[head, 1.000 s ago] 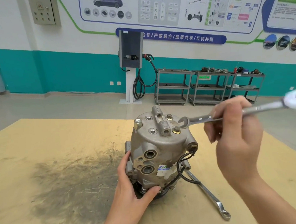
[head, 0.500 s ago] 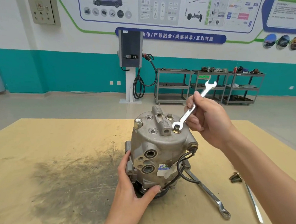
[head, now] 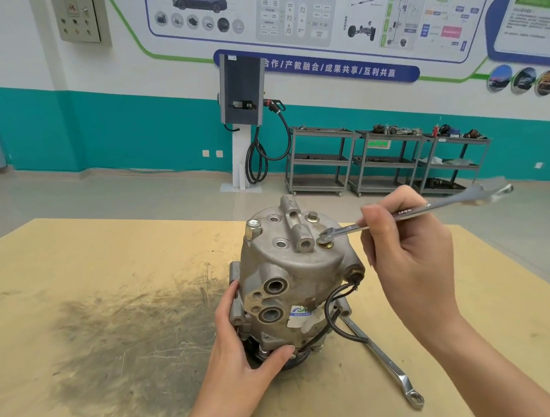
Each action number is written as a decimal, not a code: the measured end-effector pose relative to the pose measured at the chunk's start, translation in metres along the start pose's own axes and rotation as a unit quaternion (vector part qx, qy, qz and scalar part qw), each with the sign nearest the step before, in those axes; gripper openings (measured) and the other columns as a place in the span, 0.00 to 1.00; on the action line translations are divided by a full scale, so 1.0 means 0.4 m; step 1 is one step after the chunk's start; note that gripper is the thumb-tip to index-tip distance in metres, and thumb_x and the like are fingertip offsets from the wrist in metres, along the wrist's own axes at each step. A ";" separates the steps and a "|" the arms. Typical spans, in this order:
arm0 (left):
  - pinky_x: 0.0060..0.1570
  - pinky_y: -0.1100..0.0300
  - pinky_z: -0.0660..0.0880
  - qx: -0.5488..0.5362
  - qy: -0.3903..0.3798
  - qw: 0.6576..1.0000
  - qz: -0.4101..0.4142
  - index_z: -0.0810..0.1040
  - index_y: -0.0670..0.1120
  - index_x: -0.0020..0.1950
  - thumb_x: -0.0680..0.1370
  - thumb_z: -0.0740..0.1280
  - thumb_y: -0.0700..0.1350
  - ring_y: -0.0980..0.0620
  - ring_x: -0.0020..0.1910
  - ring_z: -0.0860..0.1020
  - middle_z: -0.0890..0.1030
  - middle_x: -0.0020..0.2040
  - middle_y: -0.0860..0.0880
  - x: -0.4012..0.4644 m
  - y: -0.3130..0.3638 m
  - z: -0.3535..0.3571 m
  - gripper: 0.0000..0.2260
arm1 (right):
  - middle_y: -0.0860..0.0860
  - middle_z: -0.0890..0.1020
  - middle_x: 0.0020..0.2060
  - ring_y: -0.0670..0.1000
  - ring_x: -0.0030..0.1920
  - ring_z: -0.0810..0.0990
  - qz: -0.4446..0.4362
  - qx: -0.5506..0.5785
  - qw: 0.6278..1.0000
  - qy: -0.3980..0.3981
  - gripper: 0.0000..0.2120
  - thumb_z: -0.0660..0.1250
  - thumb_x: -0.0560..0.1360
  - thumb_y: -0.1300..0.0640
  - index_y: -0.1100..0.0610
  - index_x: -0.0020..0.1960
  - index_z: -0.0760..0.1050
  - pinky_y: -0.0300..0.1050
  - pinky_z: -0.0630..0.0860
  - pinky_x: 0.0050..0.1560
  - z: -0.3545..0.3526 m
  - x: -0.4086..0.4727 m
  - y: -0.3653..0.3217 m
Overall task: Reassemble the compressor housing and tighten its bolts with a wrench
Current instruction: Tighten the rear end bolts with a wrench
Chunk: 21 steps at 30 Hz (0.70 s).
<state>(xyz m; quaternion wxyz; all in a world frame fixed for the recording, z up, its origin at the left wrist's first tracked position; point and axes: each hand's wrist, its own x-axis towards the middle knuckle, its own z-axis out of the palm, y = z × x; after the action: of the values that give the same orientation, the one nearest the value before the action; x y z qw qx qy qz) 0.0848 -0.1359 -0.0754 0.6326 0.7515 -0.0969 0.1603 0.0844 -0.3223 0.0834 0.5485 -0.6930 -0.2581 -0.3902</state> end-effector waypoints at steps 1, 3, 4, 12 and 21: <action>0.51 0.83 0.67 0.001 -0.001 1.000 0.003 0.47 0.84 0.61 0.64 0.78 0.54 0.72 0.60 0.74 0.71 0.60 0.77 0.000 -0.001 0.000 0.46 | 0.53 0.70 0.23 0.53 0.22 0.66 0.001 0.001 1.000 -0.008 0.13 0.61 0.77 0.47 0.54 0.39 0.69 0.38 0.62 0.25 0.000 0.004 -0.006; 0.51 0.83 0.66 0.007 -0.002 1.000 0.012 0.47 0.85 0.61 0.66 0.79 0.50 0.73 0.59 0.73 0.71 0.59 0.78 0.001 -0.004 0.001 0.48 | 0.50 0.70 0.23 0.50 0.23 0.66 0.003 0.007 1.000 -0.017 0.13 0.59 0.79 0.48 0.54 0.39 0.69 0.37 0.63 0.26 -0.004 0.011 -0.015; 0.50 0.83 0.66 0.008 -0.002 1.000 0.014 0.47 0.85 0.61 0.66 0.79 0.49 0.74 0.59 0.73 0.71 0.59 0.78 0.002 -0.004 0.001 0.48 | 0.51 0.70 0.23 0.49 0.23 0.67 0.006 0.011 1.000 -0.015 0.14 0.57 0.80 0.48 0.53 0.39 0.69 0.37 0.63 0.26 -0.006 0.017 -0.018; 0.50 0.81 0.69 -0.003 -0.002 1.000 -0.008 0.47 0.85 0.61 0.61 0.78 0.59 0.70 0.60 0.75 0.72 0.62 0.75 0.003 0.002 0.001 0.46 | 0.52 0.66 0.21 0.49 0.21 0.62 0.263 0.190 0.945 -0.026 0.20 0.51 0.83 0.47 0.57 0.39 0.71 0.41 0.57 0.24 -0.029 0.086 0.047; 0.51 0.83 0.65 0.028 0.005 0.999 0.013 0.47 0.84 0.62 0.66 0.79 0.50 0.74 0.60 0.72 0.71 0.67 0.68 0.004 -0.002 0.002 0.48 | 0.52 0.66 0.21 0.48 0.21 0.62 0.329 0.265 0.903 -0.075 0.20 0.54 0.82 0.47 0.55 0.36 0.72 0.39 0.56 0.22 -0.022 0.106 0.090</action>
<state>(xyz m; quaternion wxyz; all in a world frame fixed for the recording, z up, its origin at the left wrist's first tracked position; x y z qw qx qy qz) 0.0868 -0.1365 -0.0755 0.6094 0.7669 -0.0991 0.1754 0.1341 -0.3434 0.0989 0.7883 -0.5944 -0.1501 -0.0518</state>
